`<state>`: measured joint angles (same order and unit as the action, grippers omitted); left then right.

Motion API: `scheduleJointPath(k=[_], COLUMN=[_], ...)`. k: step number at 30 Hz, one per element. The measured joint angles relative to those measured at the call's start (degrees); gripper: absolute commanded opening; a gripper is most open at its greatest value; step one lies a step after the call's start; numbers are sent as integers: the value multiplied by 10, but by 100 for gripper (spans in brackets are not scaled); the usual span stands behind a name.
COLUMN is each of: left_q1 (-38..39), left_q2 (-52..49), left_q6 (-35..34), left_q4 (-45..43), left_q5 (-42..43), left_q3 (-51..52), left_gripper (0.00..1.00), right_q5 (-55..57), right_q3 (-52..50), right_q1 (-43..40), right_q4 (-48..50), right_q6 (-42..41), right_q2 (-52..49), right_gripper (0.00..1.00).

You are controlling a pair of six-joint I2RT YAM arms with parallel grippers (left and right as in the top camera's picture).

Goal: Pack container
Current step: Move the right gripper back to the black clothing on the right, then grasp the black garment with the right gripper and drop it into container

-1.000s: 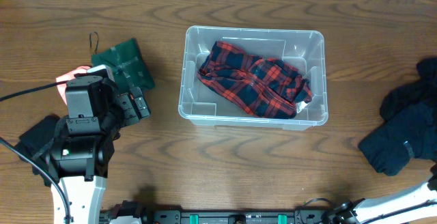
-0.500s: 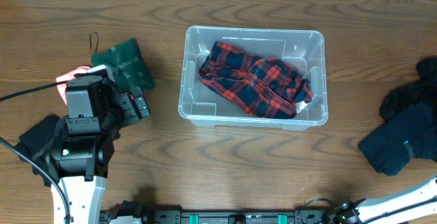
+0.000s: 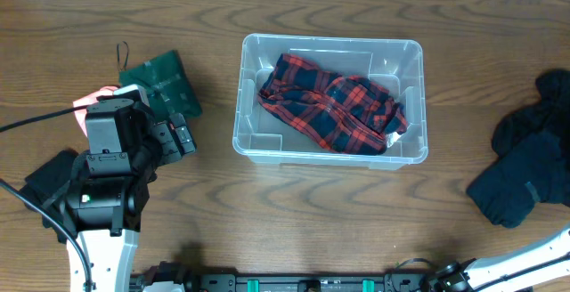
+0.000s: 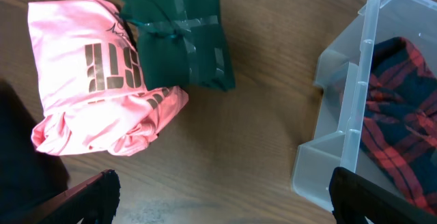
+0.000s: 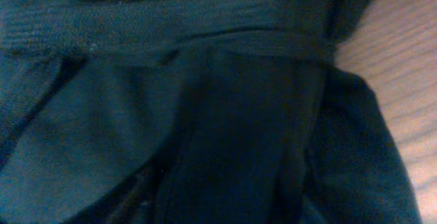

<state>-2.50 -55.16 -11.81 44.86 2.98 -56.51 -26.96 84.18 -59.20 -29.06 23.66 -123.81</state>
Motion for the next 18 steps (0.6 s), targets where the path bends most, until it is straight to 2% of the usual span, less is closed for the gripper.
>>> scheduleJointPath(k=[2, 3, 13, 18], left_q1=[0, 0, 0, 0], left_q2=[0, 0, 0, 0], left_q6=[0, 0, 0, 0], left_q4=[0, 0, 0, 0], left_q5=[0, 0, 0, 0], left_q3=[0, 0, 0, 0], left_gripper=[98, 98, 98, 98], right_q5=[-5, -5, 5, 17], right_q3=[0, 0, 0, -3], right_q1=[0, 0, 14, 54], right_q4=[1, 1, -12, -24], right_q6=[1, 0, -46, -64], right_q2=[0, 1, 22, 88], right_gripper=[2, 1, 1, 1])
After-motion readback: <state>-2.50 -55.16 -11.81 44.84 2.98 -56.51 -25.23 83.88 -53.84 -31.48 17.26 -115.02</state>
